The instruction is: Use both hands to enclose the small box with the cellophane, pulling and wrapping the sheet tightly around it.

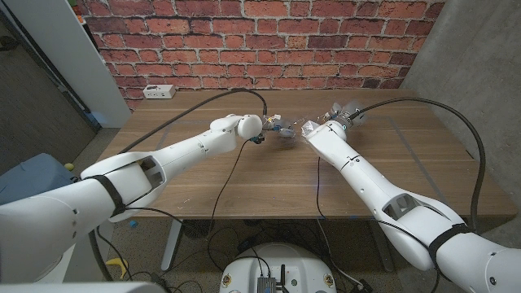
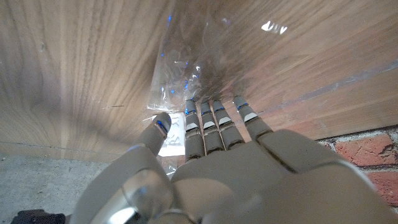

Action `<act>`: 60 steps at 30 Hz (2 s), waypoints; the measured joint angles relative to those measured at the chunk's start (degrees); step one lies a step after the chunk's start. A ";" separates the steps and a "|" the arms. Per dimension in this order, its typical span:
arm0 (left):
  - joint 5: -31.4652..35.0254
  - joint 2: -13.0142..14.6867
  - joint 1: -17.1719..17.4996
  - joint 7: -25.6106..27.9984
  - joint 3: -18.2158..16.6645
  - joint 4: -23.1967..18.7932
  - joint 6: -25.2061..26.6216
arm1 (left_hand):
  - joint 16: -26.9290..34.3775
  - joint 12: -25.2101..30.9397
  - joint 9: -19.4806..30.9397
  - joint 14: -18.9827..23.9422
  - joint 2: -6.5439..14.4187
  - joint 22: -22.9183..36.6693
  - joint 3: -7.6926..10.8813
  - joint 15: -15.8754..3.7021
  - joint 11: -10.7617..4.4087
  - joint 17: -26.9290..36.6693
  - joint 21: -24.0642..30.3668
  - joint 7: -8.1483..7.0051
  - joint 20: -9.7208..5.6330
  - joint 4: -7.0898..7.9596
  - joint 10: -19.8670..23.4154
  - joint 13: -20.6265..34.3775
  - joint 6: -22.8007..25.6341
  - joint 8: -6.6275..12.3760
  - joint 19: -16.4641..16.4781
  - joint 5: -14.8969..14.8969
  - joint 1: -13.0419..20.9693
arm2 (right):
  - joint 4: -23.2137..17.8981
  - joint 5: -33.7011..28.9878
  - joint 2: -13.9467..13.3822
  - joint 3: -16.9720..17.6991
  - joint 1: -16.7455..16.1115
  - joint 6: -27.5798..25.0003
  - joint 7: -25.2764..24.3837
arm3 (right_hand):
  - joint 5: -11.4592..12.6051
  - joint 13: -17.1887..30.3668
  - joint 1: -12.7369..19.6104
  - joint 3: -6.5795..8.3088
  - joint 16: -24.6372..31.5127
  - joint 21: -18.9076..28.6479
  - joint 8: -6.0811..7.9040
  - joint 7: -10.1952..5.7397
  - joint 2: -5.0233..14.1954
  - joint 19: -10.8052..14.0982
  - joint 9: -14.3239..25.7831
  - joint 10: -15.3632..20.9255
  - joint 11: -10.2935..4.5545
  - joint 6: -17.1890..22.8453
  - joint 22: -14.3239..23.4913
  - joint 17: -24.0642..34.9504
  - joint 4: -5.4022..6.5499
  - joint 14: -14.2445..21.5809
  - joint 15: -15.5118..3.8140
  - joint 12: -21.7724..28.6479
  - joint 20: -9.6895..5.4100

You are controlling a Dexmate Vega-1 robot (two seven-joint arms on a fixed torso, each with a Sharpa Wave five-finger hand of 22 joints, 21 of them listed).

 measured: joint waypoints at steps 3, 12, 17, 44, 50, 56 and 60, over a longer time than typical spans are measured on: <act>0.13 0.32 0.25 -0.27 -0.18 -0.75 0.36 | 0.00 0.01 0.00 0.00 0.00 0.00 0.00 0.00 -0.01 0.00 -0.02 -0.01 0.01 0.00 0.00 0.00 -0.01 0.00 0.01 0.00 0.00 | 1.99 0.53 0.17 -0.34 0.56 2.58 -1.11 | -0.03 -0.26 3.03 2.25 0.80 0.00 0.36 -1.64 1.24 0.76 0.00 3.17 -2.49 3.15 0.00 -0.22 -2.10 2.56 -1.53 0.79 -0.76; 0.39 0.97 0.80 -0.70 -0.58 -2.23 1.19 | 0.00 0.01 0.00 0.00 -0.31 -0.01 0.00 -0.02 -0.08 -0.02 -0.10 0.05 0.08 0.00 0.11 0.00 0.05 0.00 0.08 0.00 -0.31 | 7.86 0.13 0.52 -2.58 1.65 10.03 -5.49 | -0.70 -0.53 13.57 10.79 5.16 1.76 2.56 -5.40 2.36 6.10 0.17 13.82 -9.20 15.04 0.00 1.03 -4.03 11.07 -2.87 2.77 -5.47; 0.44 1.17 1.04 -0.81 -0.78 -2.73 1.45 | 0.00 0.00 0.00 -0.01 -0.31 -0.04 0.00 -0.04 -0.08 -0.03 -0.10 0.06 0.08 0.00 0.11 0.00 0.06 -0.01 0.08 0.00 -0.31 | 10.01 -2.15 -0.61 -4.50 1.36 16.96 -7.49 | -1.26 -0.52 14.21 11.13 5.67 2.70 2.61 -5.94 2.33 8.00 0.16 15.76 -9.61 15.72 0.10 1.29 -3.69 12.16 -2.95 3.18 -6.57; 0.29 0.90 0.83 -0.91 -0.98 -1.62 0.82 | 0.00 -0.11 0.01 -0.08 -0.23 0.00 0.47 -0.13 -0.07 0.01 -0.19 0.08 0.08 0.00 0.10 0.00 0.07 0.16 0.08 0.00 -0.84 | 6.74 -19.70 -14.88 -17.76 -0.14 34.25 3.00 | -1.49 -0.79 14.70 11.61 5.37 3.83 2.55 -7.72 1.80 10.63 0.17 17.89 -11.58 16.84 0.26 0.59 -3.19 12.15 -2.94 3.17 -10.46; 0.19 0.63 0.63 -0.91 -0.98 -1.00 0.59 | 0.00 -0.25 0.01 -0.08 -0.23 -0.01 0.47 -0.14 -0.07 0.00 -0.22 0.08 0.08 0.00 0.10 0.00 0.07 0.16 0.08 0.00 -0.84 | 5.81 -22.33 -16.32 -18.97 -0.14 36.40 5.82 | -1.56 -0.79 15.00 11.70 5.37 4.02 2.54 -7.72 1.49 10.62 0.17 18.20 -11.89 16.84 0.26 0.32 -3.29 12.25 -3.05 3.17 -11.07; 0.05 0.41 0.44 -0.91 -0.98 -0.43 0.29 | 0.00 -0.04 0.01 -0.09 -0.23 -0.05 0.47 -0.14 -0.07 0.00 -0.36 0.08 0.08 0.00 0.09 0.00 0.07 0.16 0.08 0.00 -0.84 | 4.71 -24.40 -17.57 -19.80 -0.17 38.25 8.23 | -1.66 -0.79 15.00 11.86 5.37 4.02 2.33 -8.21 1.48 10.62 0.16 18.51 -12.19 17.34 0.26 0.31 -3.44 12.77 -2.95 3.17 -11.06; -0.10 0.17 0.24 -0.79 -0.91 0.23 0.00 | 0.00 -0.04 0.01 -0.17 -0.45 -0.05 0.47 -0.22 -0.06 -0.02 -0.42 0.08 0.08 0.00 0.09 0.00 0.07 0.15 0.08 0.00 -1.06 | 3.86 -25.80 -18.29 -20.06 -0.41 39.83 10.38 | -1.69 -0.78 14.99 11.86 5.37 4.23 2.31 -8.21 1.48 10.94 0.16 18.81 -12.49 17.35 0.26 0.31 -3.44 13.07 -3.24 3.17 -11.38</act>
